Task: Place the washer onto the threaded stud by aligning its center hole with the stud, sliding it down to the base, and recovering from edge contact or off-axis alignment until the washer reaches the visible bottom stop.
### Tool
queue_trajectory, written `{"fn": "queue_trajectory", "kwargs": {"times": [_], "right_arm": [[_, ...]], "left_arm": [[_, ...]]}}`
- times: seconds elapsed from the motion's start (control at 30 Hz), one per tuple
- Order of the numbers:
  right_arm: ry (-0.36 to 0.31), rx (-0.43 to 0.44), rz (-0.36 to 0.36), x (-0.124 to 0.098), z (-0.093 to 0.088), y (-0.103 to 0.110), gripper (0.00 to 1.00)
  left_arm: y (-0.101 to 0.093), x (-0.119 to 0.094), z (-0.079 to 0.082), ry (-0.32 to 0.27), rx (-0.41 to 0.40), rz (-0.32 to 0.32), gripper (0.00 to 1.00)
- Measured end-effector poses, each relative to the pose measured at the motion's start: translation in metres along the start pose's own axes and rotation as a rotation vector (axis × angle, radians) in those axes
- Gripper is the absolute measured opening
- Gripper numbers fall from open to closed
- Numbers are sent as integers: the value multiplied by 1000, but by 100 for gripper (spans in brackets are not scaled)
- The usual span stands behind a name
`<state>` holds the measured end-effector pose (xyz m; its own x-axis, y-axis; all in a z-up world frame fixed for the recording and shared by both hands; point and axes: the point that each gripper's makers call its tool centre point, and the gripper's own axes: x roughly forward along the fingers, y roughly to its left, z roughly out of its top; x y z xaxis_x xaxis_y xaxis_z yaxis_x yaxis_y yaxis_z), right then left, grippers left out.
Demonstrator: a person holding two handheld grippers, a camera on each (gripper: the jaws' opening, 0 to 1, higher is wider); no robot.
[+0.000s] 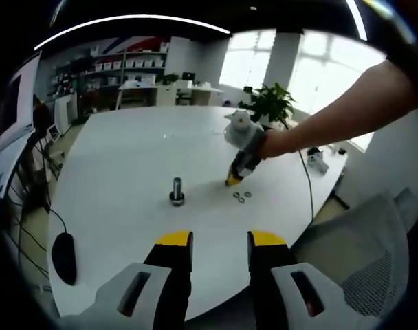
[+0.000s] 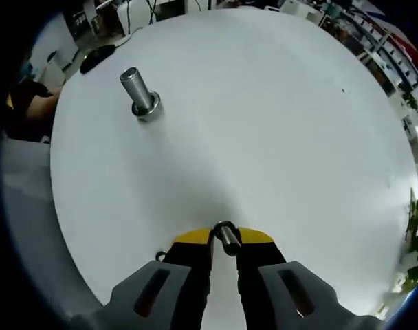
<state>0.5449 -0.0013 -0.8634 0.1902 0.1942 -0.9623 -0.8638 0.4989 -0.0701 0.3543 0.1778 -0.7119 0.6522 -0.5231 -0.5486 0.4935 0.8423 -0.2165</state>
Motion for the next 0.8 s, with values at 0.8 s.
{"fn": "queue_trajectory", "kwargs": {"times": [0.8], "right_arm": [[28, 54, 13, -18, -51, 19, 18]], "left_arm": [[1, 0, -1, 7, 18, 13, 29]]}}
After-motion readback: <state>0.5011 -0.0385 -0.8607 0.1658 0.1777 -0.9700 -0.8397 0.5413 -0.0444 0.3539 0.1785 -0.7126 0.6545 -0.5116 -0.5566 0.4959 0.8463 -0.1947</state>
